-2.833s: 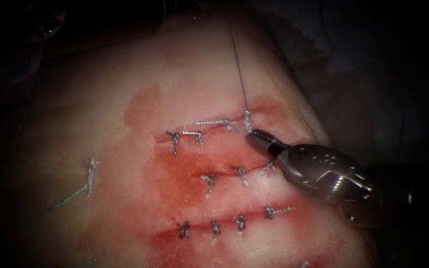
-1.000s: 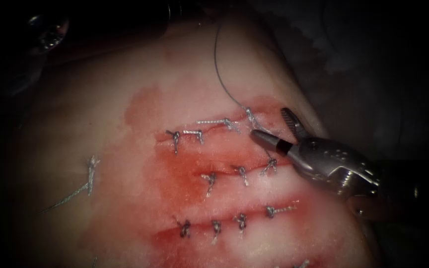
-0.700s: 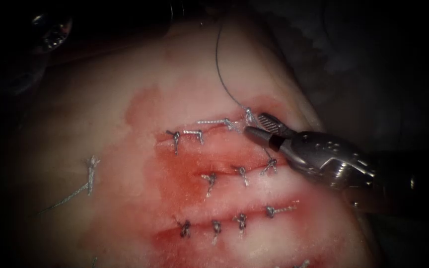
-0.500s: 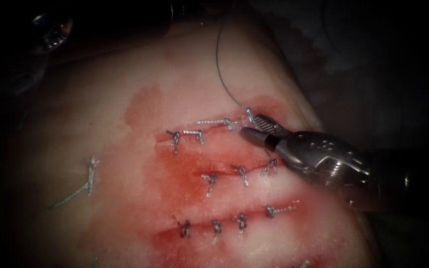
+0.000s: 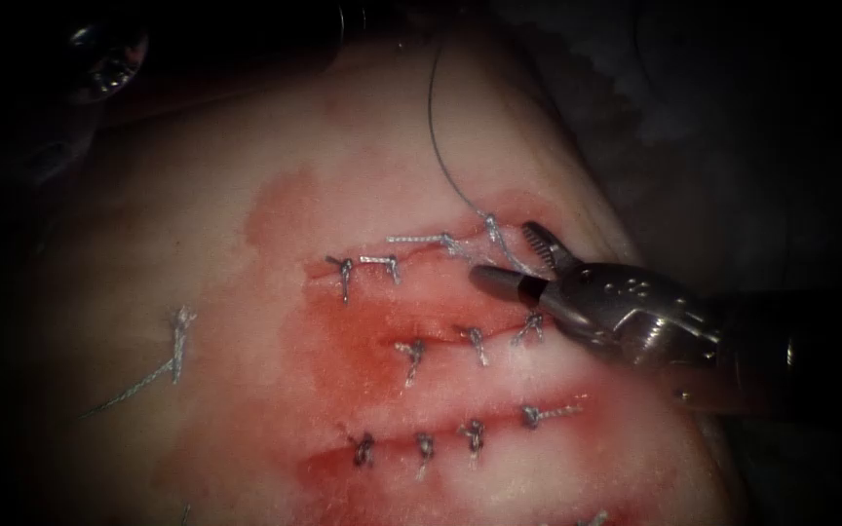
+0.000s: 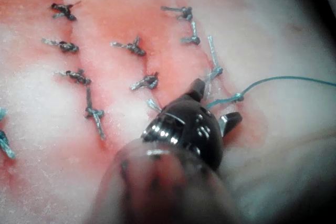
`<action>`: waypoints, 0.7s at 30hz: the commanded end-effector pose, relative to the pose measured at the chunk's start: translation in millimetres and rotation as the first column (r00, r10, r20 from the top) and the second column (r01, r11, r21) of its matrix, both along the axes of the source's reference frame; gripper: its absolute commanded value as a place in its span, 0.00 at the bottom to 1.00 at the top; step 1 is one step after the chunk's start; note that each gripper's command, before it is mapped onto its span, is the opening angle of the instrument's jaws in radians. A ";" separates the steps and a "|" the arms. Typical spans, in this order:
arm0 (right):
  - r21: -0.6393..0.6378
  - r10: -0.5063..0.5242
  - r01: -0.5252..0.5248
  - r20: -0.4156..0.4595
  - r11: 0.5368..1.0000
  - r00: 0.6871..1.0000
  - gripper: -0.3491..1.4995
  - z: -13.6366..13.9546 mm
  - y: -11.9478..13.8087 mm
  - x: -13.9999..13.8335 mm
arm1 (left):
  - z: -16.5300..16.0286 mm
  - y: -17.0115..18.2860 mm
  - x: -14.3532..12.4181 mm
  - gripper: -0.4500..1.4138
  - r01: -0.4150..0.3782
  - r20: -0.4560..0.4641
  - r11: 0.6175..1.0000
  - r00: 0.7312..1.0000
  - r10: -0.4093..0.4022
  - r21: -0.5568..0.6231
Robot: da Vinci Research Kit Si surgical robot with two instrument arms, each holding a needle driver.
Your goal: Wound Closure
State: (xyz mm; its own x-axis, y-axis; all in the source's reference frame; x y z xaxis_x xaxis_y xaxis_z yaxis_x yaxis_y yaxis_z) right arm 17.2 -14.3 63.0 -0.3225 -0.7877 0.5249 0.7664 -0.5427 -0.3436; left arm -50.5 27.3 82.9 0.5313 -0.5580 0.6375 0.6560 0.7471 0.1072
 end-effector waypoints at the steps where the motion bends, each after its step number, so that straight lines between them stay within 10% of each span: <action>1: 0.020 0.023 -0.022 -0.005 1.000 1.000 0.00 0.1 0.2 0.9 | -0.1 1.6 -0.5 0.00 0.003 0.001 1.000 1.000 -0.003 -0.007; 21: -0.005 0.149 -0.149 0.047 0.989 0.988 0.00 -1.8 -0.9 1.1 | 5.1 3.2 0.7 0.00 -0.031 -0.112 0.995 0.994 0.020 -0.097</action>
